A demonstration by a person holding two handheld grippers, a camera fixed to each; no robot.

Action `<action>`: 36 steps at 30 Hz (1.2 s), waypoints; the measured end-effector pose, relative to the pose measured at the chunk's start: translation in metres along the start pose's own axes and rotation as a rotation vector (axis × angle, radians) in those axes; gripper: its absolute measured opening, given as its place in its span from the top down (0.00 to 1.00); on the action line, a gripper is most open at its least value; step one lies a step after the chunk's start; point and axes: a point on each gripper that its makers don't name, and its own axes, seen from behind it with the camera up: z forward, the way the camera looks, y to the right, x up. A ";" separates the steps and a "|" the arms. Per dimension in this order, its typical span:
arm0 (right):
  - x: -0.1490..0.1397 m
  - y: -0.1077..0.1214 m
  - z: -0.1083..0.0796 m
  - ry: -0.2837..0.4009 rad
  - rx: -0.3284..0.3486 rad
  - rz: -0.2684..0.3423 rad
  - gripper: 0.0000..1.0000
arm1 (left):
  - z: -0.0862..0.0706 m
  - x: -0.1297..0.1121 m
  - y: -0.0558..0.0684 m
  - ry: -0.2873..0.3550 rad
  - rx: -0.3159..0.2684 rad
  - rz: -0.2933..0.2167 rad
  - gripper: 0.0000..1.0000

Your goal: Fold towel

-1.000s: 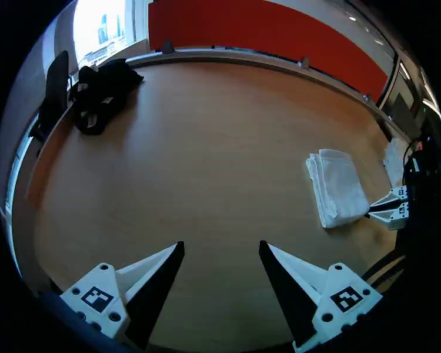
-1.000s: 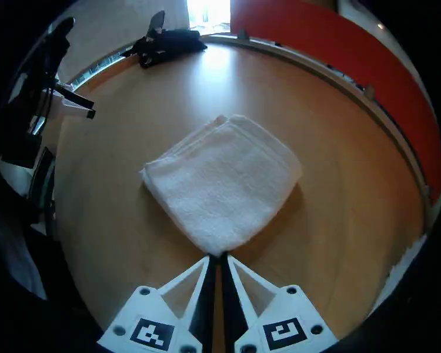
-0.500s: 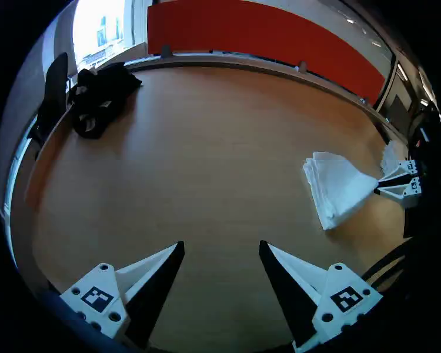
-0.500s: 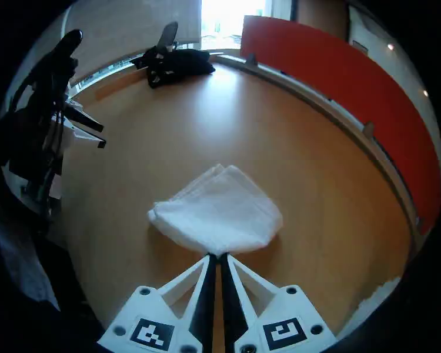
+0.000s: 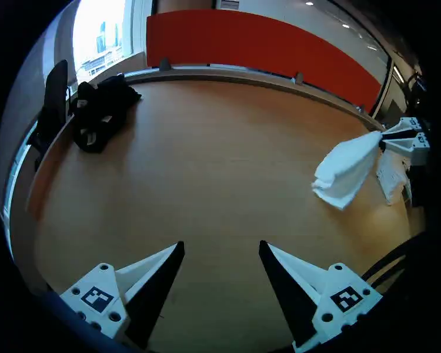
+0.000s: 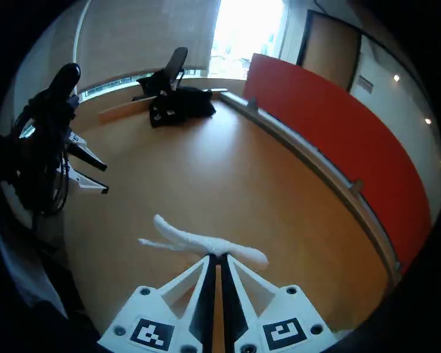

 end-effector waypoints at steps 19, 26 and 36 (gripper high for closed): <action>0.007 0.057 -0.042 0.005 -0.074 -0.001 0.94 | -0.001 0.008 0.013 0.015 -0.024 0.015 0.06; -0.003 0.091 -0.058 -0.006 -0.108 0.024 0.94 | 0.000 0.010 0.017 0.015 -0.028 0.024 0.06; -0.029 0.140 -0.081 -0.049 -0.156 0.041 0.94 | 0.001 0.011 0.021 0.009 -0.023 0.030 0.06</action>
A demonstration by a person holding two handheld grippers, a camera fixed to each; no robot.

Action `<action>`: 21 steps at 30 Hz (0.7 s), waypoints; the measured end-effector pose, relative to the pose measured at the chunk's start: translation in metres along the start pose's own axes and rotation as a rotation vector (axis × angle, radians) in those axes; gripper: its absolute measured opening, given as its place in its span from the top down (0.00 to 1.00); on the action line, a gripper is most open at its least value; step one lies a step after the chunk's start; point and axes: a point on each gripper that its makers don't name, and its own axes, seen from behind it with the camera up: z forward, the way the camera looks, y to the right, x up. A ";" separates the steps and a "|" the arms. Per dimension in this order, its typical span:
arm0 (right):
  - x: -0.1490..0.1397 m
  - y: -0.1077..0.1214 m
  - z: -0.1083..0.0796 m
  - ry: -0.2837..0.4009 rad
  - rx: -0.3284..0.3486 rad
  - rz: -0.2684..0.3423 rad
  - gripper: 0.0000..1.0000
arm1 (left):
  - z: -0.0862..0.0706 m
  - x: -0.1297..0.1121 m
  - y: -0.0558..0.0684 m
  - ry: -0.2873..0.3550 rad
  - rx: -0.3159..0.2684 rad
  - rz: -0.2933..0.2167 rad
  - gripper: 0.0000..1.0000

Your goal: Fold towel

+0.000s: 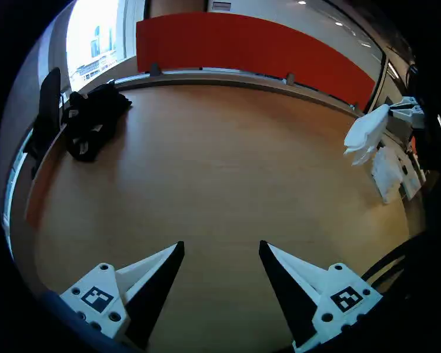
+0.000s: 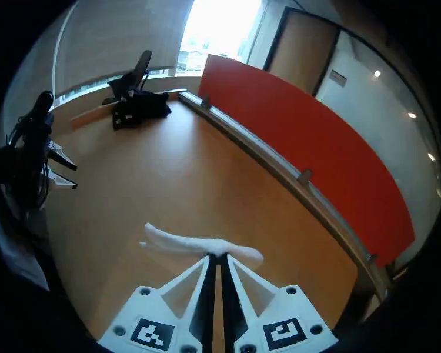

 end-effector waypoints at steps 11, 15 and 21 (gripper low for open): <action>-0.033 0.058 -0.017 -0.057 -0.058 0.022 0.95 | 0.000 0.004 -0.001 -0.001 0.010 0.005 0.06; -0.044 0.079 -0.024 -0.075 -0.083 0.035 0.94 | 0.000 0.004 0.000 -0.007 0.012 0.010 0.06; -0.059 0.112 -0.032 -0.101 -0.127 0.054 0.94 | 0.000 0.003 0.003 -0.012 0.013 0.020 0.06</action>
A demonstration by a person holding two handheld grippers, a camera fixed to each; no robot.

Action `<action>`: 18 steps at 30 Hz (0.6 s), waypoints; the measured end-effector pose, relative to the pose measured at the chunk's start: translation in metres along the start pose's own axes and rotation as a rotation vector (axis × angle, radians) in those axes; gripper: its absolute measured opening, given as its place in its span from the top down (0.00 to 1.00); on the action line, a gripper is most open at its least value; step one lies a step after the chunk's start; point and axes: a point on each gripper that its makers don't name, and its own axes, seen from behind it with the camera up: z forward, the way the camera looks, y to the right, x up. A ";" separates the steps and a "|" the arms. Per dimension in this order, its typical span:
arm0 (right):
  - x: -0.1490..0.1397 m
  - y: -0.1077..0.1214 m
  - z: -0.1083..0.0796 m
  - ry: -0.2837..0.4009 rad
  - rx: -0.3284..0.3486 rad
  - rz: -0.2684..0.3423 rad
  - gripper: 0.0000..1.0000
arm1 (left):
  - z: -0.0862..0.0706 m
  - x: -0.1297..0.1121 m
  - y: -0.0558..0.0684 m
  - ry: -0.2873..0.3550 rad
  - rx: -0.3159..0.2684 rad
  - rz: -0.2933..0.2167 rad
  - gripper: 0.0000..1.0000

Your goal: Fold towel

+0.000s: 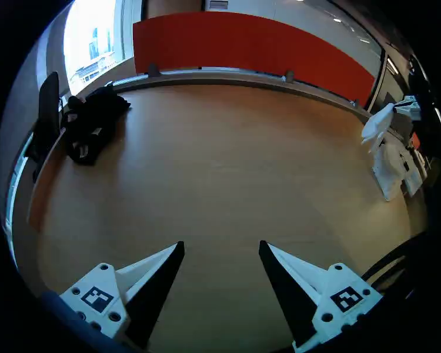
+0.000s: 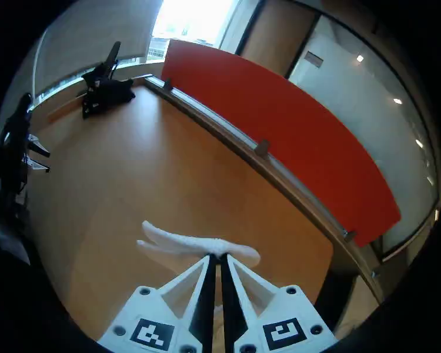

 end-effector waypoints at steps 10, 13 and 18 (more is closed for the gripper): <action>-0.020 0.048 -0.008 -0.046 -0.058 0.012 0.95 | 0.000 0.001 0.002 -0.006 0.004 0.003 0.06; -0.024 0.059 -0.010 -0.052 -0.072 0.022 0.94 | 0.000 0.001 0.003 -0.007 0.005 0.008 0.06; -0.030 0.076 -0.015 -0.058 -0.095 0.035 0.95 | 0.000 0.004 0.006 -0.007 0.005 0.015 0.06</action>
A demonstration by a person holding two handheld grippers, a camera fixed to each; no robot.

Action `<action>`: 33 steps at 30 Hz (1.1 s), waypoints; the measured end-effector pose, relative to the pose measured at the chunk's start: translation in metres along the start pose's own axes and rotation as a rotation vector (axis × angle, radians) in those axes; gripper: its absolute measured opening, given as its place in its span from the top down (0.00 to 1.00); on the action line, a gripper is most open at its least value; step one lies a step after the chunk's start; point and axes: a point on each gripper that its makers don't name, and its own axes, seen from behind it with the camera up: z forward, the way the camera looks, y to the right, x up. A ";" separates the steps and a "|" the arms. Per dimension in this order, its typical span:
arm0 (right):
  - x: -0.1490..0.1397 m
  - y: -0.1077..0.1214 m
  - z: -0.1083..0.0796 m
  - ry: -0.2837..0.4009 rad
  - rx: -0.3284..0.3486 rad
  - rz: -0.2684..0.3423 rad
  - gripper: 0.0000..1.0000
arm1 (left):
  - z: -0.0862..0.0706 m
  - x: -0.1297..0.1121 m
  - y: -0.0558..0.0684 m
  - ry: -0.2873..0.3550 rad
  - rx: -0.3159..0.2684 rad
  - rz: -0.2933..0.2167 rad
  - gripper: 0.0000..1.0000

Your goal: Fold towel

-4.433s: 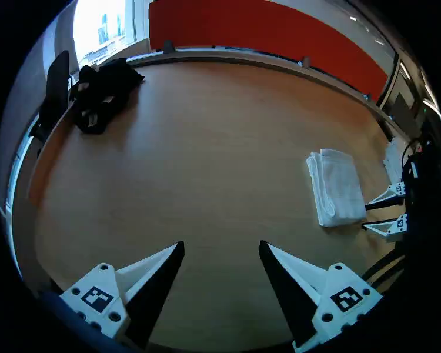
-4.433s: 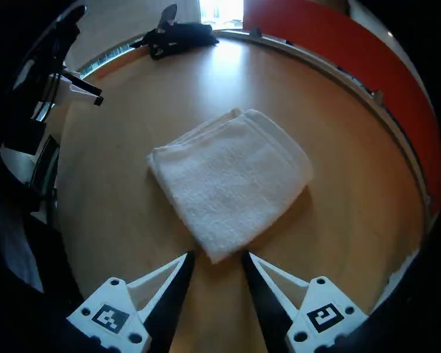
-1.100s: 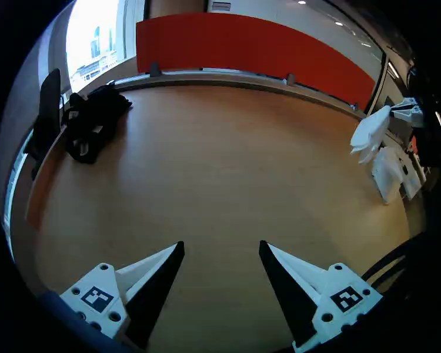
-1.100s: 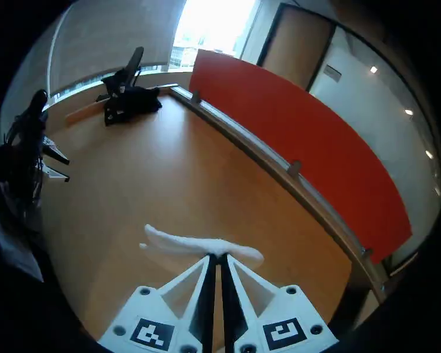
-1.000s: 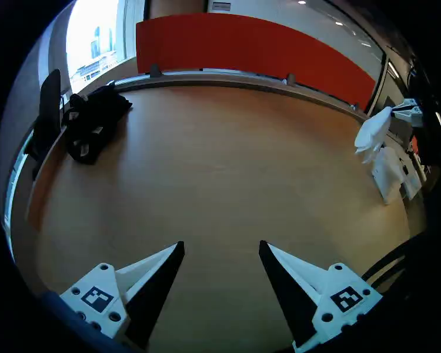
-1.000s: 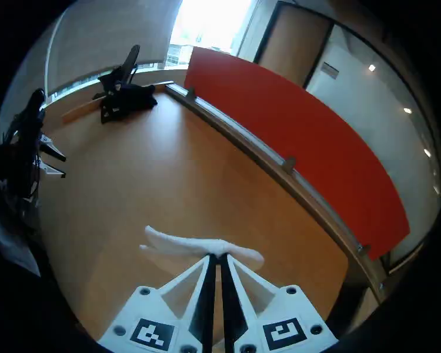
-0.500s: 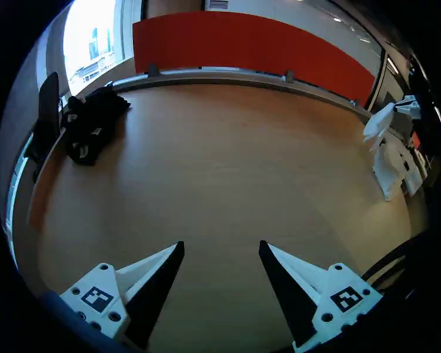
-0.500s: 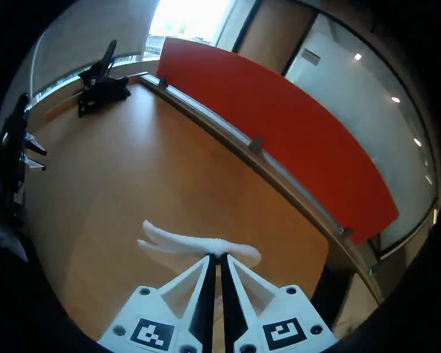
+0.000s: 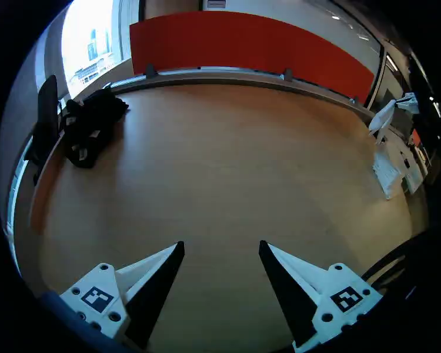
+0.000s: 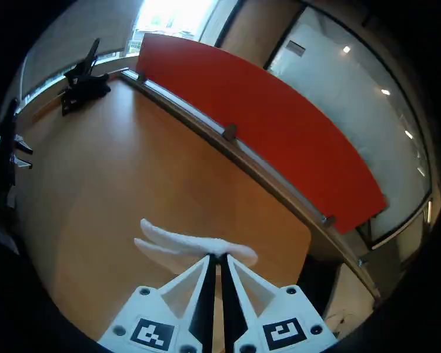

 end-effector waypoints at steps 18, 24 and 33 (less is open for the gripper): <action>-0.017 0.022 -0.017 -0.013 -0.037 0.023 0.94 | -0.002 0.001 0.006 0.001 -0.004 0.015 0.06; -0.030 0.023 -0.025 -0.020 -0.044 0.033 0.95 | -0.003 0.002 0.009 0.002 -0.010 0.025 0.06; -0.074 0.019 -0.045 -0.042 -0.061 0.089 0.95 | -0.006 0.003 0.014 0.006 -0.018 0.037 0.06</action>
